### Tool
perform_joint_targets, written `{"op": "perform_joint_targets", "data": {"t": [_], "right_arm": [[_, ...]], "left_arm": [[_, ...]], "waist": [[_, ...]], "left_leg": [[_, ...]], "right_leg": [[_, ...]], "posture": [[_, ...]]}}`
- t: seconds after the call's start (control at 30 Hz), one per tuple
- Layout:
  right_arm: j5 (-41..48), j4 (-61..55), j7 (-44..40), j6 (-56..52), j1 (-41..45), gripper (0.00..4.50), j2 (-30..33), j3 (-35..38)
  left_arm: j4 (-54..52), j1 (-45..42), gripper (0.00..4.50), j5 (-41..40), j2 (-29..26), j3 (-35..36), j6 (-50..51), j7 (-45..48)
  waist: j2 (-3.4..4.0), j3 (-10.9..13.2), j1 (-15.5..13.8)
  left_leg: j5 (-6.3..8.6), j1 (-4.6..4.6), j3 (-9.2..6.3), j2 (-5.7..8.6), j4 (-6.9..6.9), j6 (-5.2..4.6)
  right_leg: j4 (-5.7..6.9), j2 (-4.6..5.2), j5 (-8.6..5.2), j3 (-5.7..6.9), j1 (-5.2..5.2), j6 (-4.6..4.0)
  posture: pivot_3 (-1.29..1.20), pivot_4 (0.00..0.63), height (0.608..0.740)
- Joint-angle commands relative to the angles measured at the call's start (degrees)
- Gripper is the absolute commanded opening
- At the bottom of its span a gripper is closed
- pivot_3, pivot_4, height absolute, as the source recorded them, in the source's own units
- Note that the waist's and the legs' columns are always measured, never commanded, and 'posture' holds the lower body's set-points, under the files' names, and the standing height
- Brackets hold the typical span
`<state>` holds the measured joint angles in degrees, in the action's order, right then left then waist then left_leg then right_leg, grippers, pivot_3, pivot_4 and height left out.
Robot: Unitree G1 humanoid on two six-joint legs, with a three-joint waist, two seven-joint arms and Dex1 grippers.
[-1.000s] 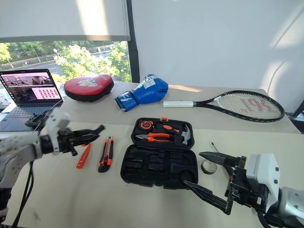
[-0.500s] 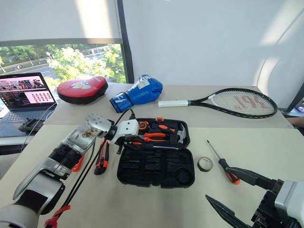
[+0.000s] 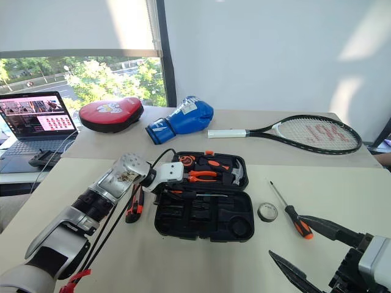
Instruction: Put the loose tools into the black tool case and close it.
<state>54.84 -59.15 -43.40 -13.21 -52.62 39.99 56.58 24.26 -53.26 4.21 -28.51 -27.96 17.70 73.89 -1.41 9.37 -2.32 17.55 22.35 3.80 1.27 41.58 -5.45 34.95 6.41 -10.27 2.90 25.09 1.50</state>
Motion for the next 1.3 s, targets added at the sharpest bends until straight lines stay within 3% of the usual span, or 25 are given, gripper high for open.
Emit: {"op": "perform_joint_targets", "data": {"t": [0.03, 0.23, 0.27, 0.3, 0.4, 0.5, 0.63, 0.8, 0.97, 1.13, 1.23, 1.3], "right_arm": [[1.5, 1.2, 0.2, -1.3, 3.0, 4.5, 3.1, -0.6], [3.7, 7.4, -3.4, -4.9, 9.2, 4.5, 9.8, -0.7], [4.0, 8.1, -4.1, -5.4, 10.0, 4.5, 10.4, -0.6], [4.3, 8.8, -4.7, -6.0, 10.6, 4.5, 10.8, -0.3], [5.7, 9.8, -6.3, -7.5, 11.7, 4.5, 10.9, 0.4], [6.8, 10.6, -6.8, -8.5, 12.8, 4.5, 10.6, 0.7], [5.8, 11.3, -7.3, -9.1, 14.9, 4.5, 10.5, 0.2], [5.6, 9.9, -6.2, -10.2, 16.0, 4.5, 10.0, 0.6], [5.8, 7.9, -4.4, -11.8, 16.0, 4.5, 9.7, 0.5], [6.3, 6.3, -2.2, -14.6, 15.3, 4.5, 10.2, 0.9], [6.5, 5.5, 0.7, -16.9, 15.9, 4.5, 11.3, 0.2], [6.5, 5.1, 6.0, -19.5, 17.5, 4.5, 12.6, -1.2]], "left_arm": [[-1.6, -0.2, 1.04, 0.8, 0.4, 0.4, 0.5, -0.2], [-2.1, -0.2, 1.04, -0.4, 1.0, 1.7, -0.1, 0.2], [-2.4, -0.4, 1.9, -1.3, 1.2, 2.8, 1.0, 0.1], [-4.0, -0.4, 2.07, -3.4, 0.8, 4.6, 2.2, 0.7], [-8.7, 0.0, 3.14, -10.6, 0.5, 11.3, 8.8, 1.4], [-12.7, 0.9, 3.14, -16.3, 0.0, 16.7, 17.5, 0.2], [-18.4, 7.2, 2.06, -21.2, 3.5, 22.6, 24.3, -7.7], [-20.8, 15.2, 0.09, -18.1, 9.3, 20.6, 19.7, -17.7], [-16.4, 18.6, 0.04, -10.1, 9.3, 13.9, 14.2, -24.3], [-10.6, 18.5, 0.04, -2.9, 5.6, 5.7, 10.7, -23.4], [-7.2, 17.2, 0.04, -1.9, 6.1, 5.0, 6.9, -23.8], [-8.5, 17.0, 0.04, -6.0, 7.3, 8.8, 4.0, -22.7]], "waist": [[0.0, 0.0, 0.0], [0.0, 0.0, 0.0], [0.0, 0.0, -0.1], [0.0, 0.0, -0.3], [-0.02, 0.0, -0.3], [-0.01, 0.0, 0.0], [0.1, -0.1, 0.2], [0.03, 0.0, -0.2], [0.04, 0.0, -0.3], [0.23, -0.2, -0.2], [0.45, -0.5, -0.2], [0.67, -0.7, 0.0]], "left_leg": [[0.0, 0.01, 0.0, 0.01, 0.02, 0.0], [0.02, 0.04, 0.0, 0.03, 0.06, -0.04], [0.02, 0.03, 0.01, 0.04, 0.06, -0.05], [0.03, 0.05, -0.01, 0.04, 0.06, -0.06], [0.02, 0.21, -0.12, 0.02, 0.11, -0.06], [0.02, 0.25, -0.17, 0.02, 0.12, -0.05], [0.01, 0.14, -0.16, 0.04, 0.13, -0.03], [0.0, -0.01, -0.18, 0.06, 0.13, 0.02], [0.01, -0.03, -0.18, 0.09, 0.12, 0.05], [0.04, -0.34, -0.18, 0.03, 0.08, 0.07], [0.12, -0.8, -0.18, -0.05, 0.05, 0.02], [0.12, -0.88, -0.17, -0.05, 0.04, 0.01]], "right_leg": [[0.0, 0.0, 0.0, 0.01, 0.0, 0.0], [0.0, 0.01, 0.03, -0.01, -0.01, -0.04], [-0.01, 0.01, 0.04, 0.0, -0.02, -0.05], [-0.01, 0.02, 0.04, 0.0, -0.02, -0.05], [-0.01, 0.03, 0.04, -0.02, 0.05, -0.05], [-0.02, 0.03, 0.03, -0.02, 0.07, -0.04], [-0.02, 0.04, 0.01, -0.07, -0.02, 0.01], [0.01, 0.08, 0.0, -0.1, -0.17, 0.06], [0.0, 0.17, 0.07, -0.2, -0.17, 0.01], [-0.04, 0.32, 0.09, -0.23, -0.44, -0.05], [-0.16, 0.33, 0.0, -0.23, -0.89, -0.06], [-0.21, 0.35, -0.26, -0.26, -0.95, 0.22]], "posture": [[0.0, 0.15, 0.74], [0.0, 0.15, 0.74], [0.0, 0.15, 0.74], [0.0, 0.15, 0.74], [0.0, 0.15, 0.74], [0.0, 0.15, 0.74], [0.0, 0.15, 0.74], [0.0, 0.15, 0.74], [0.0, 0.15, 0.74], [0.0, 0.15, 0.74], [0.0, 0.15, 0.74], [0.0, 0.15, 0.74]]}}
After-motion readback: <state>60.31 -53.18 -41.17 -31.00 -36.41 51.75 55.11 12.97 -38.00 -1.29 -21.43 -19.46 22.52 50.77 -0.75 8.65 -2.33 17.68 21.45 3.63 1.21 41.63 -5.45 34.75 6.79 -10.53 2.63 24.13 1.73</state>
